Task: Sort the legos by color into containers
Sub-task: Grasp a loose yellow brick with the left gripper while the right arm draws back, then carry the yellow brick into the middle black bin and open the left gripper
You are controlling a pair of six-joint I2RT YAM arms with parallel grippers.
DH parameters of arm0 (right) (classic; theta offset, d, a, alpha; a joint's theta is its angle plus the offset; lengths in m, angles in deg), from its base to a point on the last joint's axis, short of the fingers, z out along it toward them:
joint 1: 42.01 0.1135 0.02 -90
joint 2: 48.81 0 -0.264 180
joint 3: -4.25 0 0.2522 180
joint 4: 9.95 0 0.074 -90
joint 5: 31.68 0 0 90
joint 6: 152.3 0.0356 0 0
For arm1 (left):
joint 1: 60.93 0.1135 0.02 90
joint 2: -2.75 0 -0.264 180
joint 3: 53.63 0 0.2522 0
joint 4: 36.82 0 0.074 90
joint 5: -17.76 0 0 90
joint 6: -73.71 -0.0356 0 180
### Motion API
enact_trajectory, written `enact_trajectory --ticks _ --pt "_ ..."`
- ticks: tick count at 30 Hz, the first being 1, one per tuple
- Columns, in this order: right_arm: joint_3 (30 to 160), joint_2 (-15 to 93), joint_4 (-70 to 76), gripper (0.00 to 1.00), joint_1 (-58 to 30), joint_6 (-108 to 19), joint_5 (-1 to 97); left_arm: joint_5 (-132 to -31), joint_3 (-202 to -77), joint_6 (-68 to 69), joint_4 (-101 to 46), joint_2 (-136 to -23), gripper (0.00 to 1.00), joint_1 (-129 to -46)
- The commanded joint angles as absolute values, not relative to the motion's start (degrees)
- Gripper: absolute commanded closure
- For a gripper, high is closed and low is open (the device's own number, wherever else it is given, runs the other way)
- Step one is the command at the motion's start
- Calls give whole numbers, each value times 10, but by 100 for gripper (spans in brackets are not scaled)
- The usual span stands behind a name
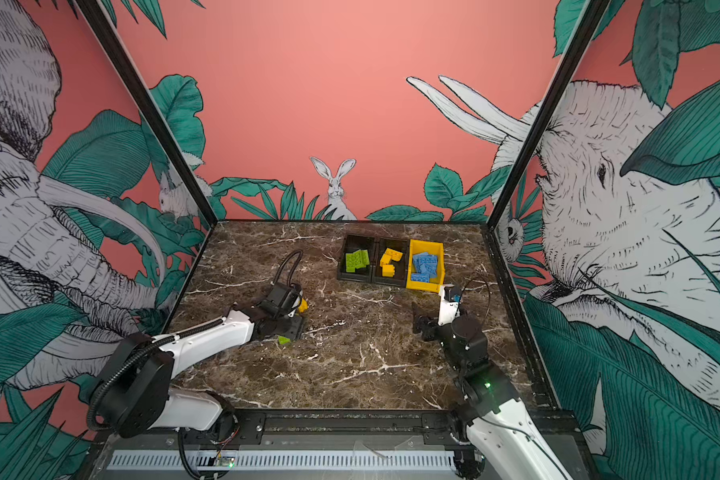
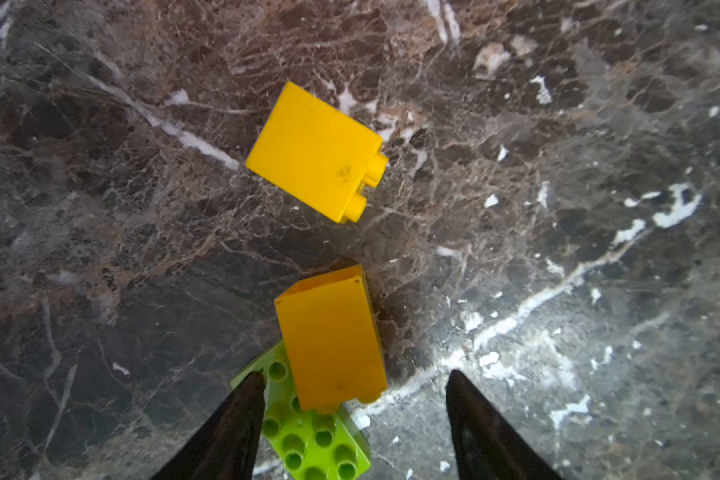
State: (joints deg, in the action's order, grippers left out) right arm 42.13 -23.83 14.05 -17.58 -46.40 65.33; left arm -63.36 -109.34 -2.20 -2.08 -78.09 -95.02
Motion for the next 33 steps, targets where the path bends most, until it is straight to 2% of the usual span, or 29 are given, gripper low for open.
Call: enact_trajectory --ticks 1,14,23,29,33 --pt "403 -268 174 10 -178 -458 680 -616 -1112 -16 -12 -791 31 -953" --pt "348 -392 249 8 -177 -410 675 -607 -1120 -15 -56 -830 47 -953" --pt "330 -414 300 6 -178 -391 658 -607 -1137 -18 -61 -829 74 -953" --pt "308 -416 291 6 -178 -387 642 -647 -1171 -29 -49 -805 78 -963" --pt "297 -412 271 6 -177 -390 632 -680 -1253 -39 -33 -821 78 -996"
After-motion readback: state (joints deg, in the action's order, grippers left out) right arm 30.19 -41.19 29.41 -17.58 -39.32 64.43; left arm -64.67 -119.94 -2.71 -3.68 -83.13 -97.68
